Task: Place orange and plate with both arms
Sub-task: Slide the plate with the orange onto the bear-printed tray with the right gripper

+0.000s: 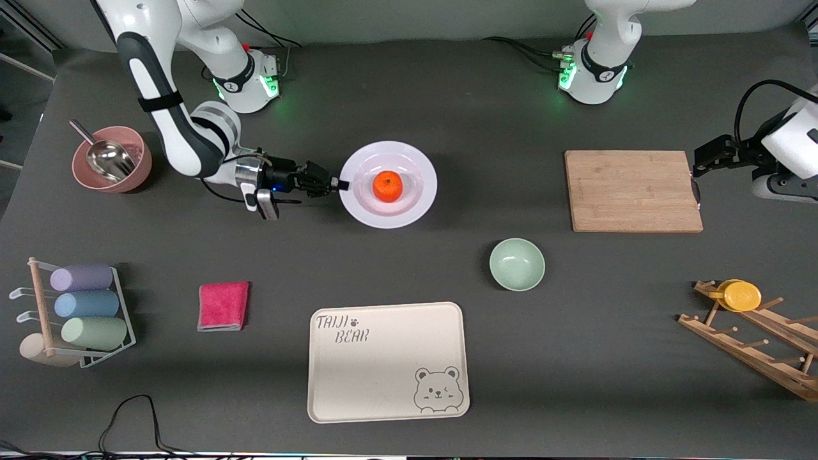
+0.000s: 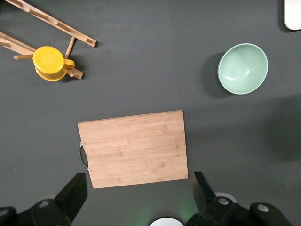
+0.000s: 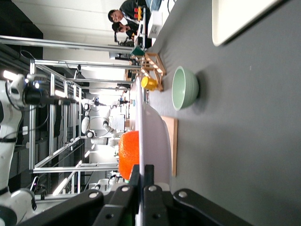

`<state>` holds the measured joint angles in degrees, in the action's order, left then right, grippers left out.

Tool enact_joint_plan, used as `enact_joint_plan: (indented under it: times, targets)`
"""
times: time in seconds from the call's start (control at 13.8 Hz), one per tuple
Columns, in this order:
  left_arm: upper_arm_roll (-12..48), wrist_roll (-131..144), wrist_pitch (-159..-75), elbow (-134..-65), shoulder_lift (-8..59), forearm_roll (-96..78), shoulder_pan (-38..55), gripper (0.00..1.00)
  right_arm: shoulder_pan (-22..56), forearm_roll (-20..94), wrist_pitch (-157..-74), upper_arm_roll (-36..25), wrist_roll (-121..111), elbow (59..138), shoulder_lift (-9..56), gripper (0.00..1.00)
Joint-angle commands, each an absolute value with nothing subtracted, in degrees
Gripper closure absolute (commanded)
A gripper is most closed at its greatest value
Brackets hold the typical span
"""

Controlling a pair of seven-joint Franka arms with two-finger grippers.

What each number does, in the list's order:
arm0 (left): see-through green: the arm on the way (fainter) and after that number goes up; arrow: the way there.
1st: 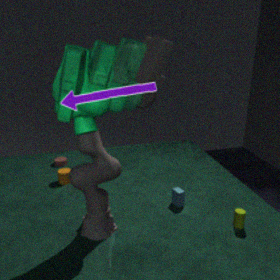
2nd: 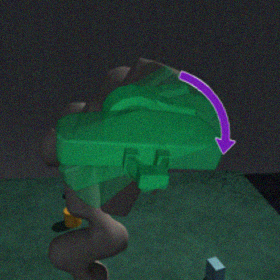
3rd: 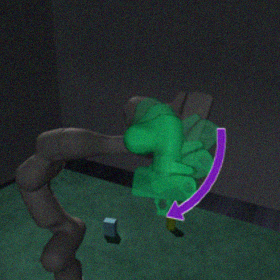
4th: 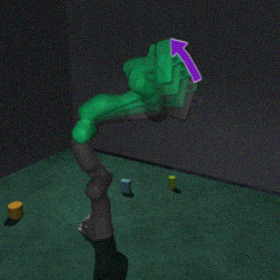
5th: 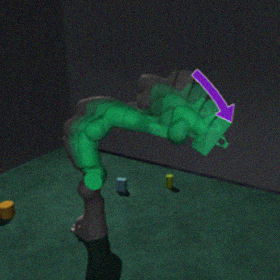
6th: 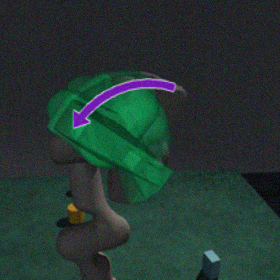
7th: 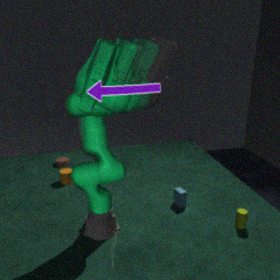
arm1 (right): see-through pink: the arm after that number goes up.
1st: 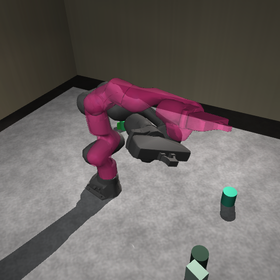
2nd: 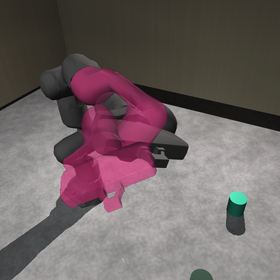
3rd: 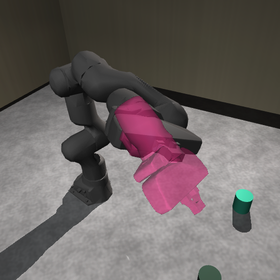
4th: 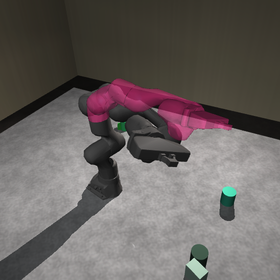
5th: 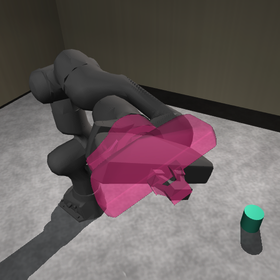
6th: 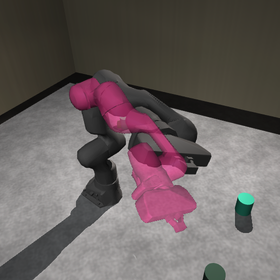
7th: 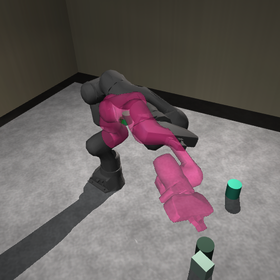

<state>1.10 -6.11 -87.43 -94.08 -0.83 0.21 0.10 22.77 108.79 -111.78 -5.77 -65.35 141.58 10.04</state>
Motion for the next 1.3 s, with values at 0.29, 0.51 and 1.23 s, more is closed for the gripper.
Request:
enact_joint_plan:
  times: [0.29,0.51,1.23]
  targets:
    - [-0.4,-6.9,-86.6,-95.4,-3.4,0.1,1.0,0.00,21.7,107.7,-111.1,-8.8,-54.1,108.4,33.9,1.00]
    - [-0.4,-6.8,-87.7,-95.5,-2.7,0.7,1.1,0.00,21.7,107.0,-110.9,-11.2,-47.0,90.9,44.5,1.00]
    - [-0.4,-6.9,-87.9,-95.5,-3.2,2.5,1.0,0.00,20.7,108.5,-111.4,-16.1,-39.3,63.2,65.6,1.00]
